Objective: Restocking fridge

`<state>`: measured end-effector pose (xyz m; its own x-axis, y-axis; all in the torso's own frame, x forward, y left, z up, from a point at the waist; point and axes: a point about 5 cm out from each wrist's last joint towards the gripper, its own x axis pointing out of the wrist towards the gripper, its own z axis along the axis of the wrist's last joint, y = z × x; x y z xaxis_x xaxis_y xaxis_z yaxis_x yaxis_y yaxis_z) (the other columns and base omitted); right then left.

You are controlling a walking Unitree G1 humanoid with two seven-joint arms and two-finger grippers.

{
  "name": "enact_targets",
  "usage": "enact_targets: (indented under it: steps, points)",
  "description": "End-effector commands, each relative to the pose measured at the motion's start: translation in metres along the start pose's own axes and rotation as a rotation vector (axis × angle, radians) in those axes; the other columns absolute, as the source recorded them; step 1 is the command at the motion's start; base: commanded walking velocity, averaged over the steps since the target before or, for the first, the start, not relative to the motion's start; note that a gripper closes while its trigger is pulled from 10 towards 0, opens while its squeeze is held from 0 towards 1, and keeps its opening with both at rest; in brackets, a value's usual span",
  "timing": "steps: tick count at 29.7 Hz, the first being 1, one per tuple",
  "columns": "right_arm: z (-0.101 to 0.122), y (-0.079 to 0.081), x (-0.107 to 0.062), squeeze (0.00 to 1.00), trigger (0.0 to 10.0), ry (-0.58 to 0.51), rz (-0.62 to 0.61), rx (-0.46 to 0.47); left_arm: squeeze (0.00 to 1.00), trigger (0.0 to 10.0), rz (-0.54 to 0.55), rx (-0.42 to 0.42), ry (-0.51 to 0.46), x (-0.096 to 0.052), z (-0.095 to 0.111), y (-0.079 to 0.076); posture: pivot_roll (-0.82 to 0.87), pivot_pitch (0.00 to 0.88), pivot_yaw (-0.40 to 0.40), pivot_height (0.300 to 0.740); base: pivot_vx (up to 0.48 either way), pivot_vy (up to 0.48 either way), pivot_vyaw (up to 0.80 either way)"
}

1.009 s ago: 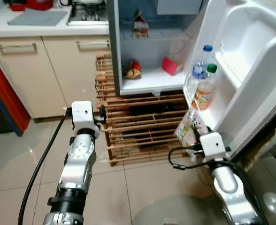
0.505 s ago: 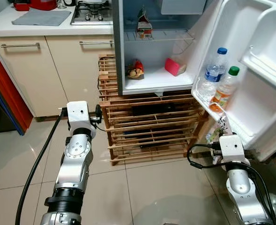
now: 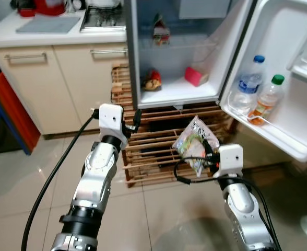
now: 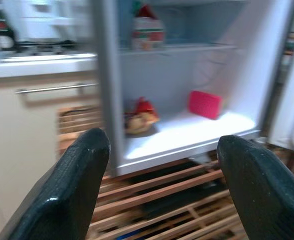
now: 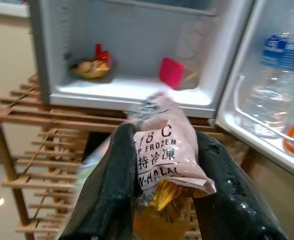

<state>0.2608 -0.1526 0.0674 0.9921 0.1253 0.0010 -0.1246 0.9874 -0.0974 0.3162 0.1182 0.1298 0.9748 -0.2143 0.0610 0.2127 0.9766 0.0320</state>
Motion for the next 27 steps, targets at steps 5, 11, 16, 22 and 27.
enact_targets:
  steps: [5,11,16,22,27]
  points:
    - [0.0112,-0.0053,0.0024,0.27,0.0,-0.048,0.003,0.010,0.00,10.0,-0.037,0.022,-0.017,0.0023,0.0044,-0.0045,-0.17,0.000,0.019,0.740,0.480,0.000,0.00]
    - [0.0113,-0.0036,0.0029,0.27,0.0,-0.047,0.017,0.005,0.00,10.0,-0.036,0.017,-0.016,0.0029,0.0046,-0.0041,-0.16,0.000,0.017,0.740,0.480,0.000,0.00]
    - [0.0123,-0.0043,0.0053,0.27,0.0,-0.050,0.019,0.004,0.00,10.0,-0.043,0.023,-0.022,0.0033,0.0061,-0.0045,-0.16,0.000,0.018,0.740,0.480,0.000,0.00]
    - [0.0133,-0.0039,0.0074,0.27,0.0,-0.053,0.020,-0.002,0.00,10.0,-0.050,0.022,-0.026,0.0042,0.0074,-0.0050,-0.16,0.000,0.018,0.740,0.480,0.000,0.00]
    - [0.0167,-0.0057,0.0106,0.27,0.0,-0.065,0.008,-0.027,0.00,10.0,-0.078,0.017,-0.039,0.0046,0.0103,-0.0100,-0.16,0.000,0.016,0.740,0.480,0.000,0.00]
